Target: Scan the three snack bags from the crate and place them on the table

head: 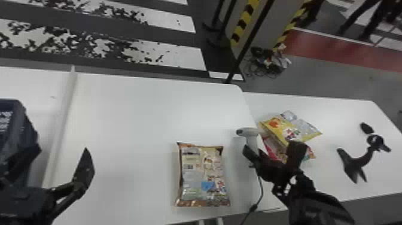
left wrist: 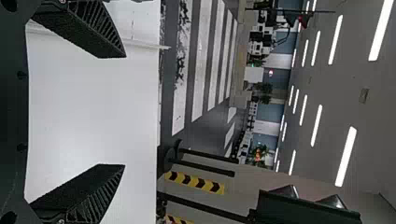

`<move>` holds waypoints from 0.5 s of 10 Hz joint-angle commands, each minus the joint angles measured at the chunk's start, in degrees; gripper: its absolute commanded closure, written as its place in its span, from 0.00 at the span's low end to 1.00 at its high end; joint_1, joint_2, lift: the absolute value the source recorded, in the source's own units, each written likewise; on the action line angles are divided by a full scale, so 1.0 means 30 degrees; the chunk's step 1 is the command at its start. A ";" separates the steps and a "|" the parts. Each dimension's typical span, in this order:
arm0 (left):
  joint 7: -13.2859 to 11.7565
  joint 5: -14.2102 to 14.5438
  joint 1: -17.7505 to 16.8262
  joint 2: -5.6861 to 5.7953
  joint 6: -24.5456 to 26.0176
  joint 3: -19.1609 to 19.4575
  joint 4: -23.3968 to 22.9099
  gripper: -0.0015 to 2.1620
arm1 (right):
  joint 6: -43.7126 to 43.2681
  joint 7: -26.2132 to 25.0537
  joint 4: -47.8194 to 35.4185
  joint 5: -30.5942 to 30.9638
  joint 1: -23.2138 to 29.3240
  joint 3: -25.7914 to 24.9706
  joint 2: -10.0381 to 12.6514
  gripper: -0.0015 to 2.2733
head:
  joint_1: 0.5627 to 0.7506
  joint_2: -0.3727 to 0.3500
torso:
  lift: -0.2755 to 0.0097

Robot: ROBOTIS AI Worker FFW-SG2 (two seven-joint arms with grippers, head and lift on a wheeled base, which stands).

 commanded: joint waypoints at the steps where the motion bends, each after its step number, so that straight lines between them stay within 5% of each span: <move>1: 0.0008 0.0059 -0.0016 0.0110 0.0025 -0.0054 0.0007 0.01 | -0.0018 0.0017 0.0820 0.0363 -0.0515 0.0023 -0.0075 0.95 | 0.70 0.03 | 0.75; 3: -0.0022 0.0088 -0.0251 0.0139 0.0025 -0.0141 0.0329 0.01 | 0.0099 0.0339 0.1436 0.0539 -0.0867 0.0052 -0.0133 0.63 | 0.70 0.03 | 0.75; 4: -0.0022 0.0088 -0.0280 0.0168 0.0025 -0.0200 0.0300 0.01 | 0.0041 0.0339 0.1406 0.0392 -0.0749 0.0052 -0.0104 0.14 | 0.70 0.03 | 0.75; 5: -0.0022 0.0059 -0.0339 0.0168 0.0025 -0.0259 0.0271 0.01 | -0.0194 0.0310 0.1055 0.0304 -0.0427 -0.0006 -0.0075 0.00 | 0.70 0.03 | 0.75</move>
